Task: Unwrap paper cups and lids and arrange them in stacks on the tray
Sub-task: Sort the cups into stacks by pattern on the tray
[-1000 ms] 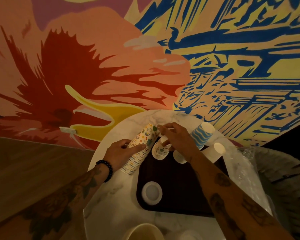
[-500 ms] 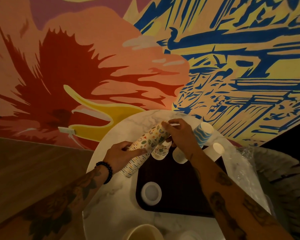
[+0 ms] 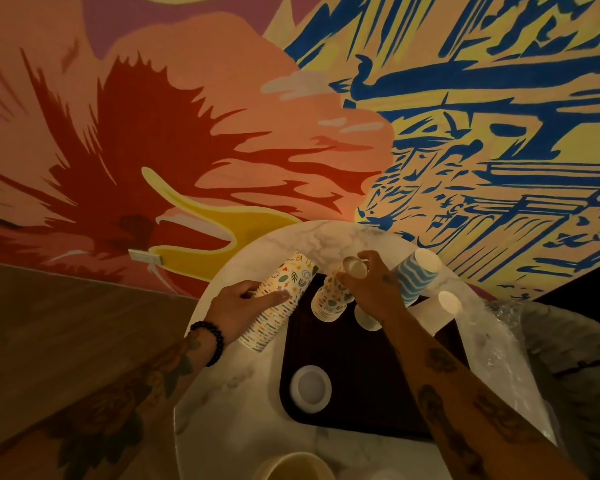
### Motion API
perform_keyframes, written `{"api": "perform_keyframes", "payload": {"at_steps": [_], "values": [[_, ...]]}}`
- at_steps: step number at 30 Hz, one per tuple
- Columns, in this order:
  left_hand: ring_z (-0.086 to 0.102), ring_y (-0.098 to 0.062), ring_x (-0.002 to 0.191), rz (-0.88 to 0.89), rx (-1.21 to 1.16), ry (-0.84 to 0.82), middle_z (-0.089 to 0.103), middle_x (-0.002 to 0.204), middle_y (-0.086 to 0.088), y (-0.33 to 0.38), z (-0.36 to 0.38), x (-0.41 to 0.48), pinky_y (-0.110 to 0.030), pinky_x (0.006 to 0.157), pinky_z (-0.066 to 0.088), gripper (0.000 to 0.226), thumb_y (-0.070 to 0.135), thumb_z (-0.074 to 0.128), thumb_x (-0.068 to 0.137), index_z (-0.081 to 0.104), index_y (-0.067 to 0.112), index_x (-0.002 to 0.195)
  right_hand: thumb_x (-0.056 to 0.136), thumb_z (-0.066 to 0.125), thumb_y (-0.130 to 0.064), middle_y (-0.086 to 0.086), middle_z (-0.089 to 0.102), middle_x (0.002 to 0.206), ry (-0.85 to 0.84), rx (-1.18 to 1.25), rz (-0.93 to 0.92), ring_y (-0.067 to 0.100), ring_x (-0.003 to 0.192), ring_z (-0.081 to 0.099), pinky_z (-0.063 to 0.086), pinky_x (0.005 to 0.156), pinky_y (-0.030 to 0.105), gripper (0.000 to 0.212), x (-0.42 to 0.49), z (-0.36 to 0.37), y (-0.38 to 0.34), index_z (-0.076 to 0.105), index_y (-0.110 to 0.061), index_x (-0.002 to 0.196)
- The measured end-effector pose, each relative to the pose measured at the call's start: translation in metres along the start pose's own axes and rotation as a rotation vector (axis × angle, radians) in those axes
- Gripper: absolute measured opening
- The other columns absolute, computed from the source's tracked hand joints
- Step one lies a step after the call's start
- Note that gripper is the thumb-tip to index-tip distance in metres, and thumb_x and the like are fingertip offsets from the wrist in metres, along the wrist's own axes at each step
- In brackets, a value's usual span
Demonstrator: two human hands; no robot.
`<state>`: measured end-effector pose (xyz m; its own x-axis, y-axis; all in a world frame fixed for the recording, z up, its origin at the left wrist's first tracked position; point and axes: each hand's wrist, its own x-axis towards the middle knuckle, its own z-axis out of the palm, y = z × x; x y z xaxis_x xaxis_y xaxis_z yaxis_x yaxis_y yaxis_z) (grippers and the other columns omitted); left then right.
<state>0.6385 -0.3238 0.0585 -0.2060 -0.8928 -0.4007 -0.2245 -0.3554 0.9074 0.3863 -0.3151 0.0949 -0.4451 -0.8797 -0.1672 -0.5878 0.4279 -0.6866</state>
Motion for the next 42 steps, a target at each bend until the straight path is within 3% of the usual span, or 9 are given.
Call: {"api": "perform_keyframes", "payload": {"at_steps": [5, 8, 12, 20, 25, 28, 35, 40, 42], "values": [[0.071, -0.011, 0.087, 0.013, -0.009, 0.011, 0.075, 0.099, 0.008, 0.003, 0.001, -0.001, -0.027, 0.073, 0.056, 0.046, 0.054, 0.084, 0.067, 0.073, 0.028, 0.102, 0.091, 0.067, -0.045, 0.005, 0.043, 0.144, 0.011, 0.01, 0.023, 0.026, 0.129, 0.047, 0.043, 0.093, 0.034, 0.056, -0.005, 0.002, 0.0, 0.044, -0.028, 0.139], [0.071, -0.011, 0.087, 0.024, 0.007, -0.006, 0.074, 0.099, 0.007, 0.006, 0.004, 0.0, -0.027, 0.072, 0.055, 0.046, 0.055, 0.083, 0.067, 0.072, 0.029, 0.103, 0.09, 0.067, -0.05, 0.001, 0.055, 0.128, 0.069, 0.15, -0.027, 0.022, 0.113, 0.058, 0.053, 0.085, 0.036, 0.044, -0.007, -0.003, -0.012, 0.053, -0.03, 0.126], [0.07, -0.012, 0.087, 0.043, 0.047, -0.024, 0.073, 0.099, 0.007, 0.009, 0.011, -0.001, -0.027, 0.072, 0.055, 0.048, 0.057, 0.083, 0.067, 0.071, 0.028, 0.104, 0.09, 0.067, -0.054, -0.001, 0.068, 0.112, -0.156, 0.277, -0.029, 0.015, 0.073, 0.067, 0.049, 0.053, 0.022, 0.041, -0.013, -0.008, -0.033, 0.06, -0.024, 0.117], [0.068, -0.001, 0.085, 0.109, 0.138, -0.082, 0.072, 0.097, 0.014, 0.014, 0.021, -0.005, -0.016, 0.066, 0.048, 0.047, 0.061, 0.081, 0.066, 0.071, 0.033, 0.103, 0.084, 0.077, -0.045, 0.006, 0.071, 0.1, -0.188, 0.326, -0.012, 0.013, 0.058, 0.064, 0.054, 0.053, 0.028, 0.036, -0.019, -0.002, -0.035, 0.065, -0.019, 0.107], [0.066, -0.005, 0.095, 0.133, 0.167, -0.109, 0.071, 0.101, 0.014, 0.01, 0.021, -0.003, -0.025, 0.079, 0.052, 0.07, 0.077, 0.075, 0.046, 0.071, 0.037, 0.104, 0.085, 0.078, -0.04, 0.008, 0.071, 0.093, -0.166, 0.347, -0.022, 0.014, 0.055, 0.062, 0.054, 0.054, 0.029, 0.029, -0.018, -0.003, -0.031, 0.068, -0.017, 0.099], [0.066, -0.006, 0.094, 0.134, 0.162, -0.102, 0.071, 0.1, 0.013, 0.012, 0.02, -0.003, -0.023, 0.075, 0.049, 0.072, 0.074, 0.073, 0.043, 0.071, 0.036, 0.104, 0.087, 0.076, -0.038, 0.006, 0.071, 0.094, -0.151, 0.347, -0.034, 0.014, 0.057, 0.062, 0.053, 0.053, 0.027, 0.024, -0.019, -0.006, -0.033, 0.068, -0.018, 0.098], [0.067, -0.01, 0.09, 0.061, 0.142, -0.04, 0.071, 0.102, 0.008, 0.005, 0.011, -0.002, -0.026, 0.074, 0.052, 0.04, 0.048, 0.083, 0.073, 0.071, 0.028, 0.106, 0.091, 0.072, -0.038, 0.0, 0.07, 0.092, 0.106, 0.48, -0.071, 0.009, 0.066, 0.061, 0.049, 0.057, 0.025, 0.02, -0.004, -0.034, -0.041, 0.067, -0.021, 0.1], [0.07, -0.013, 0.091, 0.023, 0.108, -0.026, 0.072, 0.103, 0.007, 0.001, 0.004, 0.0, -0.033, 0.082, 0.057, 0.064, 0.066, 0.081, 0.053, 0.071, 0.03, 0.105, 0.085, 0.074, -0.046, -0.006, 0.066, 0.11, 0.223, 0.343, -0.111, 0.019, 0.1, 0.065, 0.057, 0.078, 0.036, 0.029, 0.008, -0.036, -0.035, 0.066, -0.026, 0.104], [0.07, -0.013, 0.092, 0.021, 0.096, -0.026, 0.072, 0.103, 0.008, 0.003, 0.002, -0.002, -0.035, 0.084, 0.058, 0.077, 0.073, 0.076, 0.041, 0.071, 0.03, 0.105, 0.087, 0.075, -0.039, -0.006, 0.063, 0.113, 0.205, 0.275, -0.114, 0.016, 0.104, 0.061, 0.055, 0.08, 0.031, 0.028, 0.007, -0.03, -0.032, 0.065, -0.022, 0.108]]}}
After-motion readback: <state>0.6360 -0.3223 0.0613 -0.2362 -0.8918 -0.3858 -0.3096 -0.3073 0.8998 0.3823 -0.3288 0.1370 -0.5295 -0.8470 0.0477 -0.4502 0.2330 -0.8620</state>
